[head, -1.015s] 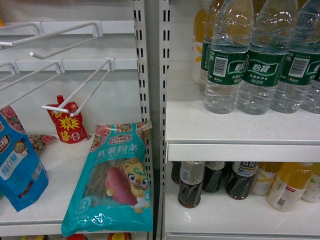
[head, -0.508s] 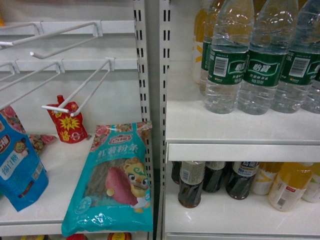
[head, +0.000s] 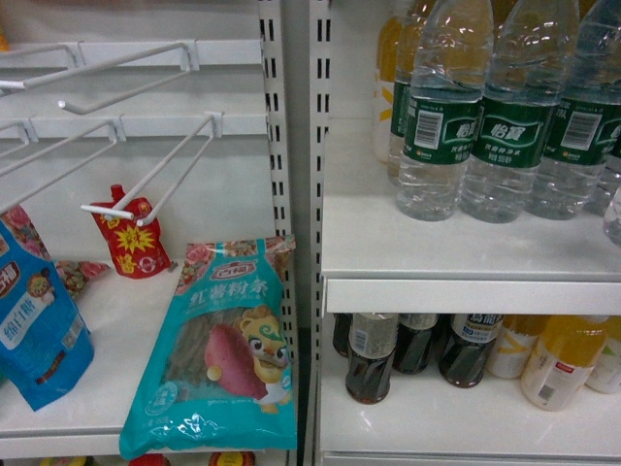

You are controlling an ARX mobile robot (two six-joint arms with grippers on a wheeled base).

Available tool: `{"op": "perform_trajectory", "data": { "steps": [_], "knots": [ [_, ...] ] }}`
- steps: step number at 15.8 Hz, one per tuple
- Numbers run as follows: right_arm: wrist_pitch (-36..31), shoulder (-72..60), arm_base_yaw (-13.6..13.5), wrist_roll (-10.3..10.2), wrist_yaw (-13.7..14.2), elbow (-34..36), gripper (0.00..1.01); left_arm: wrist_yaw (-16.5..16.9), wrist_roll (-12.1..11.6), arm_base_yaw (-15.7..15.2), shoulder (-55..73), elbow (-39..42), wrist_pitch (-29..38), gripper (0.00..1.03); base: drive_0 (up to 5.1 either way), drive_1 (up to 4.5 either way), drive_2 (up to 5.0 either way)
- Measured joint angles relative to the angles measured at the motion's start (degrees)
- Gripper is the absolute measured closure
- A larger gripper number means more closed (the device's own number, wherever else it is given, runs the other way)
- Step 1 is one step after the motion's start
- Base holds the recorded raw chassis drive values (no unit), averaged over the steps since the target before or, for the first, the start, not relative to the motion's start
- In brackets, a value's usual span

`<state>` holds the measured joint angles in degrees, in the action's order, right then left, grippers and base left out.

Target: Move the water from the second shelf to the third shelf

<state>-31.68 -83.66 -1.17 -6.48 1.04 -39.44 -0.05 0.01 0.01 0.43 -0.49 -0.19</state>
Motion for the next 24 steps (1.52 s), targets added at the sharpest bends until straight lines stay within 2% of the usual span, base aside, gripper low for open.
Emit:
{"op": "perform_trajectory", "data": {
  "steps": [4,7,12,24],
  "knots": [
    [-0.1,-4.4,-1.5,0.9,1.0,-3.6,0.58,0.0,0.0,0.0,0.0,0.0,0.0,0.05,0.0,0.00,0.0],
    [0.0,-7.1,-1.4,1.6,1.4,-5.3,0.58,0.0,0.0,0.0,0.0,0.0,0.0,0.05,0.0,0.00,0.0],
    [1.1,-9.9,-0.7,1.6,2.0,-8.0,0.58,0.0,0.0,0.0,0.0,0.0,0.0,0.05,0.0,0.00,0.0],
    [1.3,-11.6,-0.7,1.6,2.3,-8.9,0.58,0.0,0.0,0.0,0.0,0.0,0.0,0.05,0.0,0.00,0.0]
  ]
}}
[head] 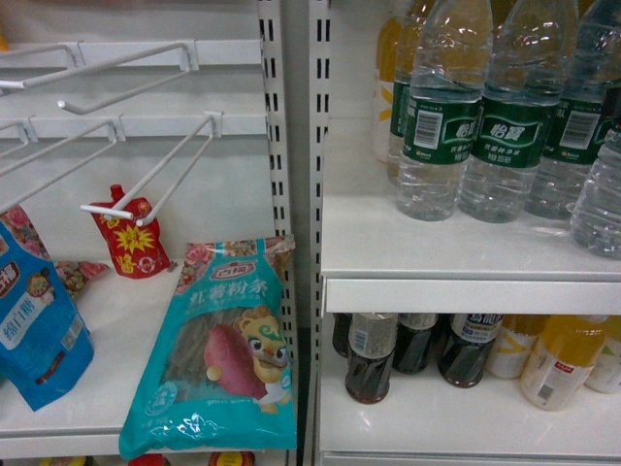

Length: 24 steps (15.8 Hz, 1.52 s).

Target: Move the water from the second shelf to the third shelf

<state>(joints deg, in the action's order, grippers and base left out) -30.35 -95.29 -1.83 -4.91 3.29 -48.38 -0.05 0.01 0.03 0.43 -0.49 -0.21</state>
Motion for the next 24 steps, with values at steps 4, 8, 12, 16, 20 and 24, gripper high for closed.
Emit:
{"op": "perform_trajectory", "data": {
  "steps": [4,8,12,16,20,24],
  "knots": [
    [-0.1,0.0,0.0,0.0,0.1,0.0,0.58,0.0,0.0,0.0,0.0,0.0,0.0,0.05,0.0,0.00,0.0],
    [-1.6,-0.3,0.0,0.0,-0.2,0.0,0.14,0.0,0.0,0.0,0.0,0.0,0.0,0.05,0.0,0.00,0.0],
    [-1.5,-0.4,0.0,0.0,-0.4,0.0,0.03,0.0,0.0,0.0,0.0,0.0,0.0,0.05,0.0,0.00,0.0],
    [-1.5,0.5,0.0,0.0,-0.6,0.5,0.03,0.0,0.0,0.0,0.0,0.0,0.0,0.05,0.0,0.00,0.0],
    [0.3,9.4,0.8,0.4,-2.6,4.6,0.03,0.0,0.0,0.0,0.0,0.0,0.0,0.05,0.0,0.00,0.0],
    [0.4,14.4,1.5,2.8,-3.3,7.6,0.03,0.0,0.0,0.0,0.0,0.0,0.0,0.05,0.0,0.00,0.0]
  ]
}}
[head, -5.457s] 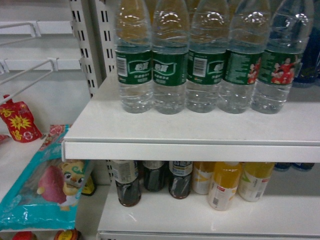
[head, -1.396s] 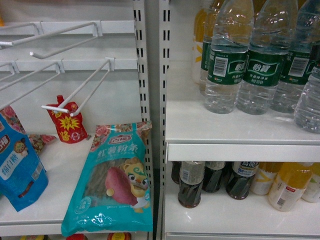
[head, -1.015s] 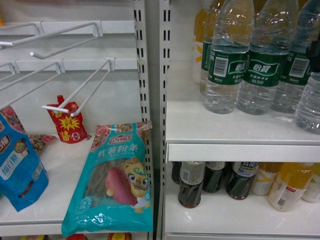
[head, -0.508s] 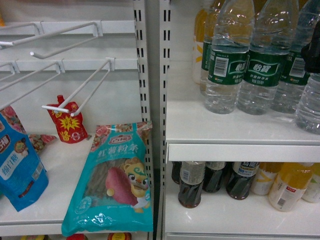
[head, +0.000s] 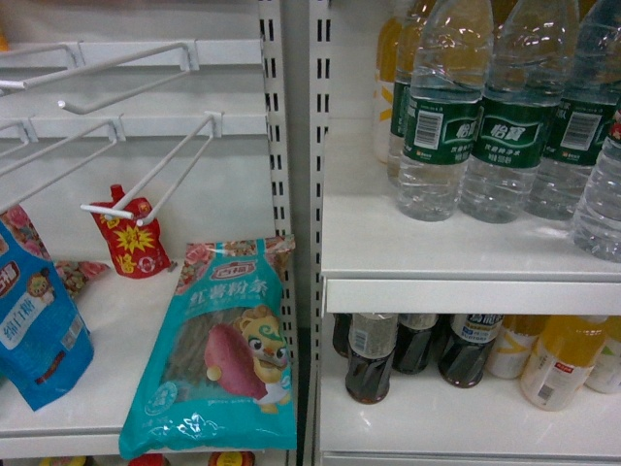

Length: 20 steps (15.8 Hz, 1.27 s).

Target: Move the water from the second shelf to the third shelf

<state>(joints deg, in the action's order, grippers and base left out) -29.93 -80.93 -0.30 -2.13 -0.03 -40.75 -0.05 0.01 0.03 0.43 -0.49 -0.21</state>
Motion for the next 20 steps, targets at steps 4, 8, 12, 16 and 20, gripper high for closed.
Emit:
{"op": "perform_trajectory", "data": {
  "steps": [4,8,12,16,20],
  "knots": [
    [4.0,11.4,-0.1,0.7,-3.0,4.8,0.03,0.0,0.0,0.0,0.0,0.0,0.0,0.05,0.0,0.00,0.0],
    [9.7,26.0,-1.7,1.8,-2.3,10.2,0.03,0.0,0.0,0.0,0.0,0.0,0.0,0.05,0.0,0.00,0.0],
    [13.6,48.0,0.3,1.8,0.2,25.8,0.52,0.0,0.0,0.0,0.0,0.0,0.0,0.05,0.0,0.00,0.0],
    [11.8,55.3,0.3,1.9,0.2,34.2,0.99,0.0,0.0,0.0,0.0,0.0,0.0,0.05,0.0,0.00,0.0],
    [14.2,60.9,0.3,2.0,0.2,37.0,0.99,0.0,0.0,0.0,0.0,0.0,0.0,0.05,0.0,0.00,0.0]
  ]
}}
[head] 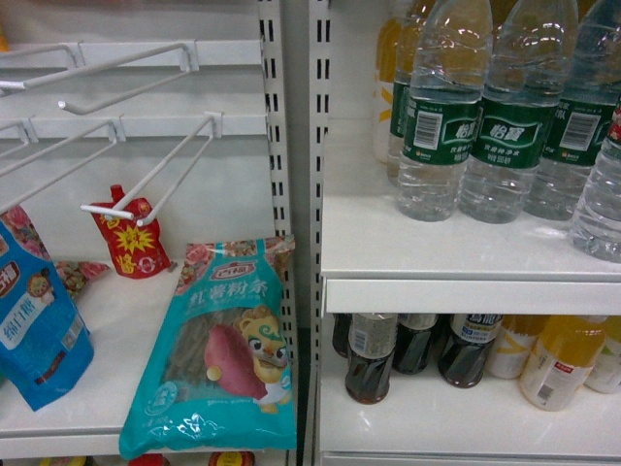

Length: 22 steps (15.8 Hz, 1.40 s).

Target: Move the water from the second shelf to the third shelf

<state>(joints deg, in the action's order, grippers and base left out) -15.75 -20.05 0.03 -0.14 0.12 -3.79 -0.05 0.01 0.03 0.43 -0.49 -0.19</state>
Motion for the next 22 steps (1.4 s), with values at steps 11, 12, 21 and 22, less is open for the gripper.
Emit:
{"op": "perform_trajectory", "data": {
  "steps": [11,12,21,22],
  "knots": [
    [15.3,19.9,0.0,0.0,-0.1,3.0,0.99,0.0,0.0,0.0,0.0,0.0,0.0,0.05,0.0,0.00,0.0],
    [15.0,19.8,0.0,0.0,-0.1,3.0,0.99,0.1,0.0,0.0,0.0,0.0,0.0,0.05,0.0,0.00,0.0],
    [15.9,19.8,0.0,0.1,-0.1,3.1,0.45,0.0,0.0,0.0,0.0,0.0,0.0,0.05,0.0,0.00,0.0],
    [15.9,19.8,0.0,0.1,-0.1,3.1,0.33,0.0,0.0,0.0,0.0,0.0,0.0,0.05,0.0,0.00,0.0]
  ]
}}
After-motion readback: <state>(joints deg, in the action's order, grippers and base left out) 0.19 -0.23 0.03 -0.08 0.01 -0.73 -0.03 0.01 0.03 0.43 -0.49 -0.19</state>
